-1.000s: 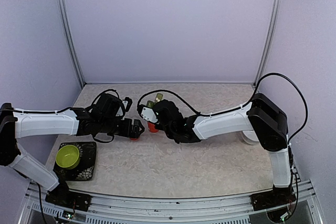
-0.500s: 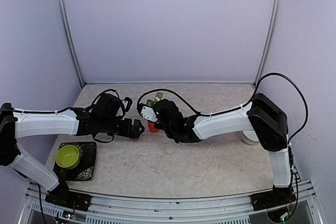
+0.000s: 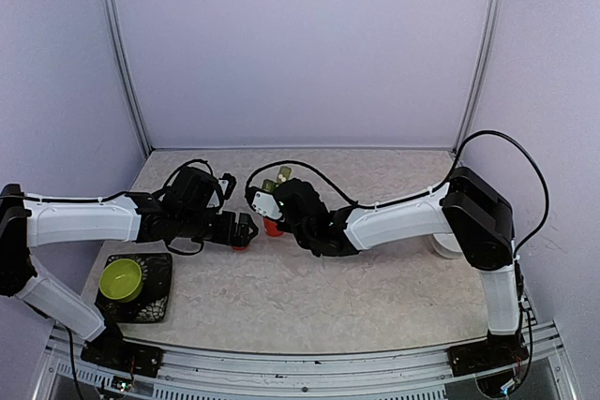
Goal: Sort the pills into containers
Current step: Pour the pill into the pill bottle, then adjust the pill at the center of the board.
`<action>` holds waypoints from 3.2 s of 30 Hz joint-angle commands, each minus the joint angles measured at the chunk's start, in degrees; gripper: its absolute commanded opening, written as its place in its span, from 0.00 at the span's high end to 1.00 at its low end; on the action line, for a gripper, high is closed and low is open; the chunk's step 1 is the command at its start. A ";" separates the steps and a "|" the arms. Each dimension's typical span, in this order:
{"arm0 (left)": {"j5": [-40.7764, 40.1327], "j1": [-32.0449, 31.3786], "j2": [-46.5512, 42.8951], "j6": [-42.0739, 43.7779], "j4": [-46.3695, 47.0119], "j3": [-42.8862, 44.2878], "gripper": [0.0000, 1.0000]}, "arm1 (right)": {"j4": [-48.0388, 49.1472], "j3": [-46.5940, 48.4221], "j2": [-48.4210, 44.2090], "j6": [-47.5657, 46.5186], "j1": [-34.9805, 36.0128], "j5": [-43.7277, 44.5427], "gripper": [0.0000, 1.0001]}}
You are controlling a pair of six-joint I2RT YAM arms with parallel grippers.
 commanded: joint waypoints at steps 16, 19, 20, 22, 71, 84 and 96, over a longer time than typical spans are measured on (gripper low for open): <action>0.32 0.19 -1.58 -0.62 1.41 -1.29 0.01 | 5.14 -1.42 -1.63 -1.40 0.92 1.10 0.83; 0.20 0.23 -1.58 -0.62 1.25 -1.30 0.01 | 3.13 -0.51 0.66 -1.09 1.00 1.46 0.83; 0.19 0.23 -1.60 -0.54 1.28 -1.30 0.01 | 2.70 -0.40 1.20 -1.08 0.98 1.50 0.83; 0.12 0.23 -1.67 -0.59 1.23 -1.30 0.01 | 2.12 -0.15 1.68 -0.60 0.99 1.31 0.83; 0.02 0.45 -1.53 0.24 -0.24 0.92 0.01 | -9.58 -14.08 -21.75 21.52 -6.78 -28.43 0.83; 0.16 0.71 -2.31 0.00 0.22 -0.40 0.01 | -9.69 -22.11 -25.86 22.16 -6.88 -34.60 0.83; 0.63 0.68 -1.71 -0.11 1.27 -0.32 0.01 | -9.71 -25.43 -29.28 21.19 -6.87 -41.35 0.84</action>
